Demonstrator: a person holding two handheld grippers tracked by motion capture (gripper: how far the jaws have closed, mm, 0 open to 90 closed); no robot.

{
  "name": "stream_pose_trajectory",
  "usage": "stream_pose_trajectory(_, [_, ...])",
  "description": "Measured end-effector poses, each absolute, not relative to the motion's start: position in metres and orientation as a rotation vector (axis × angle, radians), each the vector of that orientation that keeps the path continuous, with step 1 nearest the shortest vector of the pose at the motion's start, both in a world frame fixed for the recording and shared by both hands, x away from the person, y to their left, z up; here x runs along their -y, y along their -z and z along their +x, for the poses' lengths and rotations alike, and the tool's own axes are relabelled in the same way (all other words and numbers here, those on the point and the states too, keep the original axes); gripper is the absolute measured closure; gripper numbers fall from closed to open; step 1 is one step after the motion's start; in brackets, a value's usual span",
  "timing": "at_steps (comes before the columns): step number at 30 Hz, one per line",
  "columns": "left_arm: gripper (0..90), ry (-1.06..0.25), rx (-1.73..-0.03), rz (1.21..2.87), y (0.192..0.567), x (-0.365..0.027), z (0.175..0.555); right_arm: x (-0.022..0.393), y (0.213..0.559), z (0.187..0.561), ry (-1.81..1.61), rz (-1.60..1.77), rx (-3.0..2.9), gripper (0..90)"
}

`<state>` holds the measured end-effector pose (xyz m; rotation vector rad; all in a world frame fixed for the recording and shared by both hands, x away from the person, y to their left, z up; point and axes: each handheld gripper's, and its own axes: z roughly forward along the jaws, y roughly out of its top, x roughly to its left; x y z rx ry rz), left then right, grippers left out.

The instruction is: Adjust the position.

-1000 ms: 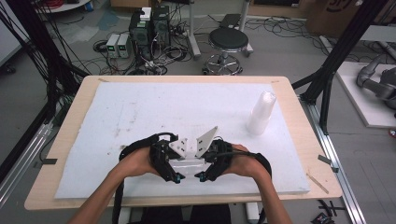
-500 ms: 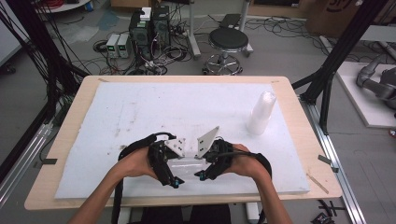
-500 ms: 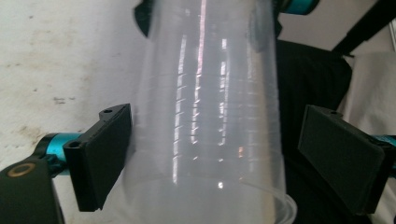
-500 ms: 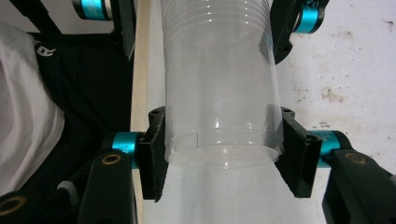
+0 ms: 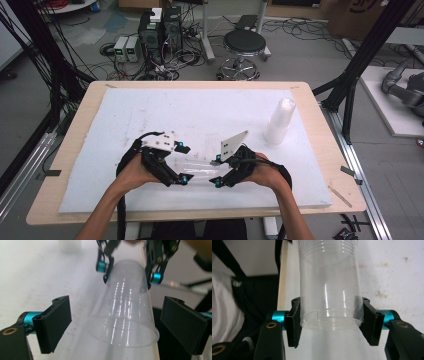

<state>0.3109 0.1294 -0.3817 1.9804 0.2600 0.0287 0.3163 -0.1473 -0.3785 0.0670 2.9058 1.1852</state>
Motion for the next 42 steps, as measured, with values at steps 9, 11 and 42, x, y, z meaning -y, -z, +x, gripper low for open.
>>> stream_pose_trajectory(9, [7.1,-0.068,-0.268,1.779,0.39,-0.149,0.306,0.156,0.39,0.326,-1.496,0.126,-2.781,42.9])
stream_pose_trajectory(11, [7.1,-0.062,-0.263,1.761,0.391,-0.15,0.306,0.157,0.392,0.326,-1.54,0.125,-2.755,42.9])
stream_pose_trajectory(42, [6.3,-0.027,-0.253,1.624,0.408,-0.13,0.307,0.162,0.404,0.328,-1.947,0.11,-2.526,43.1])
